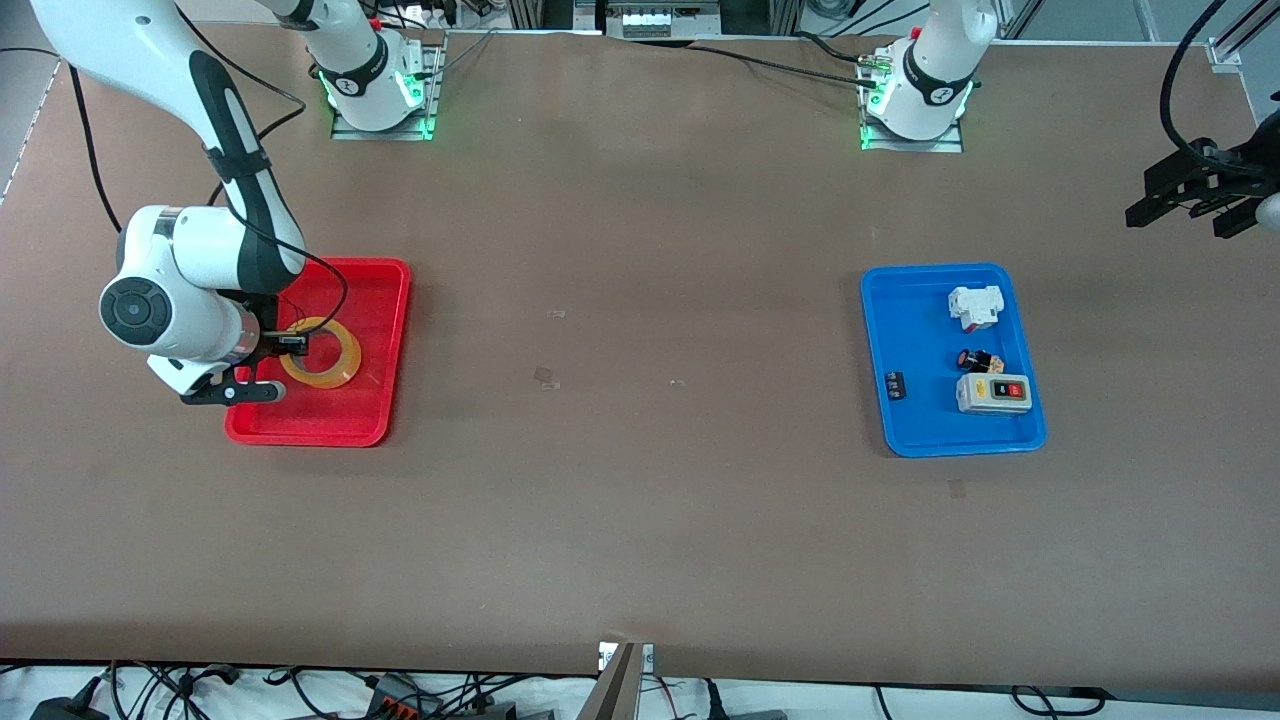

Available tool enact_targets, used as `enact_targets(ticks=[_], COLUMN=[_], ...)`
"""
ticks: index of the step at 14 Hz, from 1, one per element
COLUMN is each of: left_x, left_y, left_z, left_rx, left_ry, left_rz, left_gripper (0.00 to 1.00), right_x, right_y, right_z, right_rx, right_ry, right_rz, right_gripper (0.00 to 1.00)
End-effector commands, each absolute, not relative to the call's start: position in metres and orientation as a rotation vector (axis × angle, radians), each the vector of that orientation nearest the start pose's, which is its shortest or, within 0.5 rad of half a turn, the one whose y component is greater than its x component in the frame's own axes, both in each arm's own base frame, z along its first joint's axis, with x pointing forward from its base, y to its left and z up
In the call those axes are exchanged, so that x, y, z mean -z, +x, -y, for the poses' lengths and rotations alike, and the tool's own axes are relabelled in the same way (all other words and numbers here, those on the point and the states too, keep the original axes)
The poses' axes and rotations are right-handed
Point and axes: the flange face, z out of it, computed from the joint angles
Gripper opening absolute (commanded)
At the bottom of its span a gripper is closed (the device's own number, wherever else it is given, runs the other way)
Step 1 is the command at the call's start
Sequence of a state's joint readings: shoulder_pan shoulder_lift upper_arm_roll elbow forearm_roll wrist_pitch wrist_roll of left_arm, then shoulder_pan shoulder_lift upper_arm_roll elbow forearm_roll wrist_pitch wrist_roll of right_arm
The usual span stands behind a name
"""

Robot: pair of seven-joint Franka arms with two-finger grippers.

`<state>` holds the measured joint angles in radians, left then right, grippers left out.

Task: Place and move tape with both arms
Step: 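Lower the tape into the red tray and open the right gripper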

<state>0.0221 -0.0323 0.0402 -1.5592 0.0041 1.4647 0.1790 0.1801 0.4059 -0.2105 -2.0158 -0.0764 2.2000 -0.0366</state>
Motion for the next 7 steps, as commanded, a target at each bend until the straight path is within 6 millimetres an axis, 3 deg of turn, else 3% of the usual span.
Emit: enact_targets(ticks=[1,2,4,5,7], left_x=[-0.647,-0.645,-0.644,-0.644,-0.643], left_y=[0.526,0.528,0.527,0.527,0.527], left_z=[-0.032,-0.031,-0.031,-0.031,-0.032], left_rx=[-0.114,-0.123,-0.132,-0.132,-0.130], left_ry=[-3.120,-3.120,-3.121,-3.121,-3.115], left_rz=[-0.166,-0.150,-0.083,-0.082,-0.079], left_gripper=[1.00,1.00,1.00,1.00,1.00], right_x=[-0.239,-0.247,-0.281,-0.306,-0.374], right_y=[0.575,0.578,0.585,0.594,0.618], right_z=[0.033,0.032,0.027,0.024,0.006], right_rx=[-0.360,-0.350,-0.375,-0.389,-0.426], right_ry=[-3.248,-3.248,-3.237,-3.234,-3.235], right_rz=[0.106,0.105,0.097,0.089,0.098], right_gripper=[1.00,1.00,1.00,1.00,1.00])
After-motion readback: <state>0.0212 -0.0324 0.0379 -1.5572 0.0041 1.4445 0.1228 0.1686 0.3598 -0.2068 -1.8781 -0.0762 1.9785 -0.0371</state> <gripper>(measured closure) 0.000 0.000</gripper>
